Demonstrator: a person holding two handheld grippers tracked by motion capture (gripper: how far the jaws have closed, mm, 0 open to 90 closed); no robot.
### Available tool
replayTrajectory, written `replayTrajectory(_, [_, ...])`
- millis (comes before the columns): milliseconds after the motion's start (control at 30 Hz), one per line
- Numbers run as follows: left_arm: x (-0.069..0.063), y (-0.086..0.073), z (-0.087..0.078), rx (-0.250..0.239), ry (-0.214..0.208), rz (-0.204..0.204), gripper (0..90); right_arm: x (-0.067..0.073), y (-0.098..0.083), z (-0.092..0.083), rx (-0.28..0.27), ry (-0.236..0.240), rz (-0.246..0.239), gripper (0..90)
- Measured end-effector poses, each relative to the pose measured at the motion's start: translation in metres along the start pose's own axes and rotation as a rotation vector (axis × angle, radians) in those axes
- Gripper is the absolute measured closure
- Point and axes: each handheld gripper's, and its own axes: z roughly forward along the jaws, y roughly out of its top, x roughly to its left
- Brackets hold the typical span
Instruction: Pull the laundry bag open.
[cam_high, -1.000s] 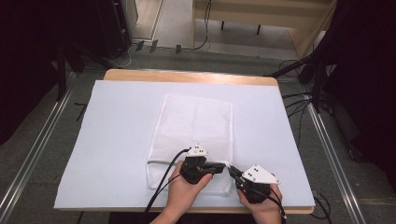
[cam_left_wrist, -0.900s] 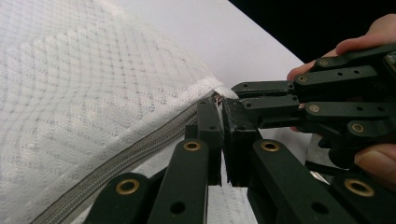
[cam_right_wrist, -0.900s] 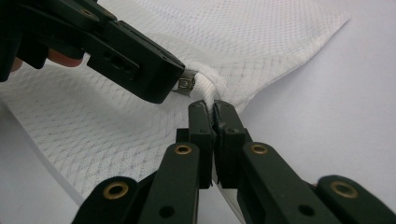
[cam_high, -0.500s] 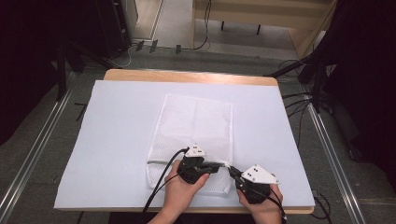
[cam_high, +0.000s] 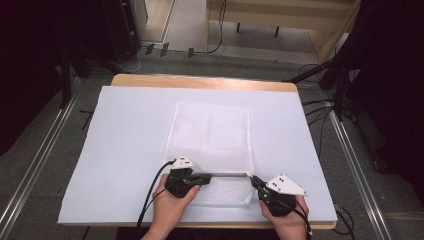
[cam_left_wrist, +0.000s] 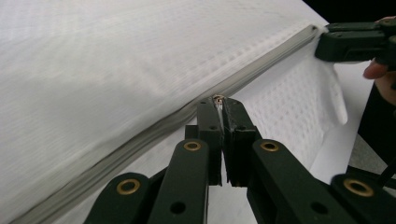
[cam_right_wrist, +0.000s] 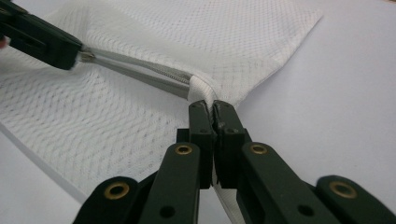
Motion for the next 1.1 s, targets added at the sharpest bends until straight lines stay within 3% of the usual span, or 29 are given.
replayTrajectory(33, [0.007, -0.005, -0.011, -0.003, 0.023, -0.008, 88.0, -0.001, 0.000, 0.000, 0.004, -0.005, -0.001, 88.9])
replayTrajectory(100, [0.011, -0.008, -0.016, -0.004, 0.034, -0.009, 88.0, -0.002, 0.000, 0.000, 0.005, -0.012, 0.004, 88.9])
replayTrajectory(233, [0.032, -0.023, -0.040, -0.018, 0.069, -0.052, 88.0, -0.007, 0.000, 0.000, 0.004, -0.022, 0.011, 88.9])
replayTrajectory(600, [0.057, -0.041, -0.076, -0.020, 0.138, -0.081, 88.0, -0.016, -0.002, -0.002, 0.010, -0.039, 0.036, 89.0])
replayTrajectory(767, [0.062, -0.046, -0.084, -0.023, 0.132, -0.096, 88.0, -0.020, -0.002, -0.002, 0.006, -0.038, 0.048, 89.0])
replayTrajectory(867, [0.061, -0.047, -0.087, -0.022, 0.143, -0.083, 88.0, -0.019, -0.002, -0.001, 0.009, -0.038, 0.038, 88.9])
replayTrajectory(1033, [0.061, -0.051, -0.092, -0.070, 0.121, -0.083, 87.2, -0.018, -0.004, 0.002, 0.026, -0.021, 0.057, 88.9])
replayTrajectory(1067, [0.062, -0.053, -0.093, -0.095, 0.109, -0.090, 84.8, -0.018, -0.005, 0.002, 0.024, -0.010, 0.060, 88.8])
replayTrajectory(1100, [0.062, -0.053, -0.093, -0.095, 0.109, -0.090, 75.3, -0.018, -0.005, 0.002, 0.018, -0.003, 0.058, 88.8])
